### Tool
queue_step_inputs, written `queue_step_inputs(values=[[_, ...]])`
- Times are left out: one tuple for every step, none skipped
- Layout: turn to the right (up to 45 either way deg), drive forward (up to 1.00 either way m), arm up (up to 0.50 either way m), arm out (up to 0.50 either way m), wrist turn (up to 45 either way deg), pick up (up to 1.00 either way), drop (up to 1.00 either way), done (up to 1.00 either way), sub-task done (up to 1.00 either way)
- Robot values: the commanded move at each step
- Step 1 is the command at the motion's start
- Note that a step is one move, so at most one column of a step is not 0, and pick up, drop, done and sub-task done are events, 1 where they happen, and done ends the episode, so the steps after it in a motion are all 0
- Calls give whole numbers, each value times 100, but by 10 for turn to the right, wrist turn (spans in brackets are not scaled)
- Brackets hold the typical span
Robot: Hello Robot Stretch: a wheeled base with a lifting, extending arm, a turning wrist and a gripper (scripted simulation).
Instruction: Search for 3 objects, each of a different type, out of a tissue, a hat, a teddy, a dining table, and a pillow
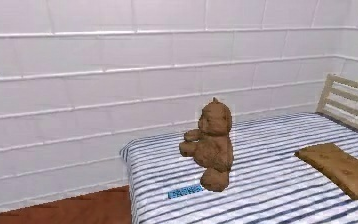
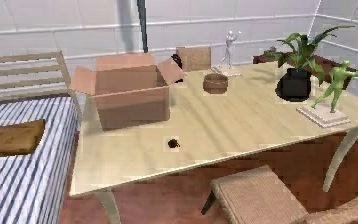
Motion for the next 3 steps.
queue_step_inputs(values=[[90,0,0,0,0,0,0,0,0],[0,0,0,0,0,0,0,0,100],[450,0,0,0,0,0,0,0,0]])
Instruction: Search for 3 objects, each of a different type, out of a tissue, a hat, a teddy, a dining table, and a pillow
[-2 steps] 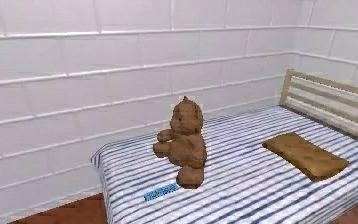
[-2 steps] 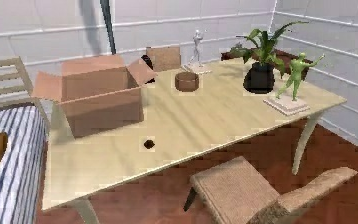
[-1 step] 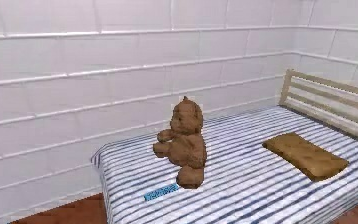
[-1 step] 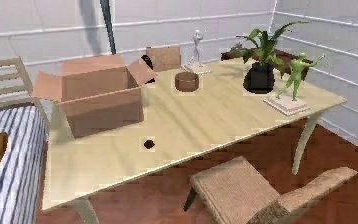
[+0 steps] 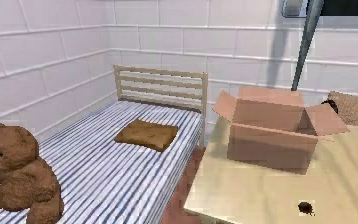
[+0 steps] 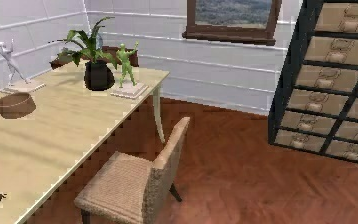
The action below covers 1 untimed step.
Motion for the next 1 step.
queue_step_inputs(values=[[90,0,0,0,0,0,0,0,0]])
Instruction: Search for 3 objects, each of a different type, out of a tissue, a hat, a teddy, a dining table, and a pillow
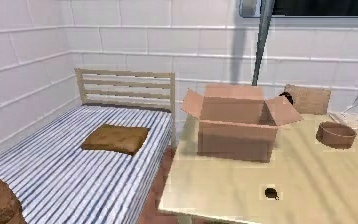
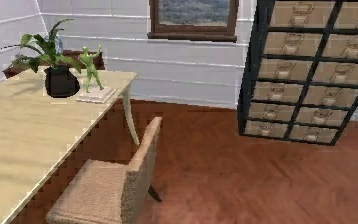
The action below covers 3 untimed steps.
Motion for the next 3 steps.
queue_step_inputs(values=[[0,20,0,0,0,0,0,0,0],[-210,0,0,0,0,0,0,0,0],[0,0,0,0,0,0,0,100,0]])
